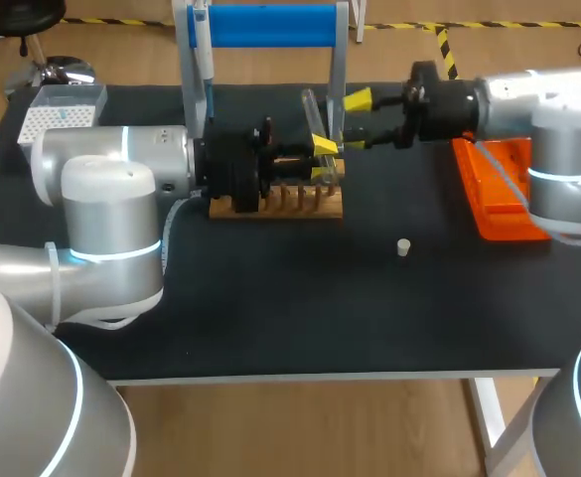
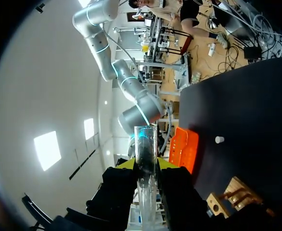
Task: Invert the test tube, pick up the pipette, mount the tip to pipette, aspirate from beaker and dispense into the tube, eject the tip, return the pipette, and cap with the stopper.
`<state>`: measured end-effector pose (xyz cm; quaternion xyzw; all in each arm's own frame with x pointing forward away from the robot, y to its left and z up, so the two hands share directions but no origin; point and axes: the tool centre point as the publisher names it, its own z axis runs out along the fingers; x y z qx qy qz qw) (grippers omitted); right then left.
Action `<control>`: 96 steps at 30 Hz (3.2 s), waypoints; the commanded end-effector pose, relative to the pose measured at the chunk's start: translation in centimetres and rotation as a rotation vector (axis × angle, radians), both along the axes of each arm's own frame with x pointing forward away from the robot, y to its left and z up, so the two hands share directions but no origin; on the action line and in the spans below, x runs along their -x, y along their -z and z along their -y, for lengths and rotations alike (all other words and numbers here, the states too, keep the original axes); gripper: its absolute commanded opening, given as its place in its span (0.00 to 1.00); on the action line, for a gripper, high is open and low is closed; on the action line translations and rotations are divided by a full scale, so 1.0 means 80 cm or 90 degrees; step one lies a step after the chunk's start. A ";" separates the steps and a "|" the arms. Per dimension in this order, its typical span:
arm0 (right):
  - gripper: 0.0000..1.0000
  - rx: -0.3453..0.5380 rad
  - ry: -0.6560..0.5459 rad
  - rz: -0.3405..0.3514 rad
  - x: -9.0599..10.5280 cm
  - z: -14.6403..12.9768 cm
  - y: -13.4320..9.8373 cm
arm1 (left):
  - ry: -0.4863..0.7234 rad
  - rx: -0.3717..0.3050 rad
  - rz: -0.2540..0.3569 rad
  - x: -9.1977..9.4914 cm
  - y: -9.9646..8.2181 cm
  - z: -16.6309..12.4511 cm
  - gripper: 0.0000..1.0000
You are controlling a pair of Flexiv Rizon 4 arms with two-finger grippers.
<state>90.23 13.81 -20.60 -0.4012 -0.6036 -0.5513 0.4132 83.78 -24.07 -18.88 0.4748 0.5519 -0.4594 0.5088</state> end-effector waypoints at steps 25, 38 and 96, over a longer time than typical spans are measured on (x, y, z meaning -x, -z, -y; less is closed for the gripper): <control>1.00 0.105 0.047 0.210 0.030 0.050 0.045 | -0.003 0.000 0.001 0.001 -0.001 0.001 0.00; 1.00 0.195 0.036 0.398 0.031 0.032 0.052 | -0.003 0.000 0.001 0.001 -0.001 0.001 0.00; 1.00 0.419 0.050 0.672 -0.031 -0.033 0.169 | -0.003 0.000 0.001 0.001 -0.001 0.001 0.00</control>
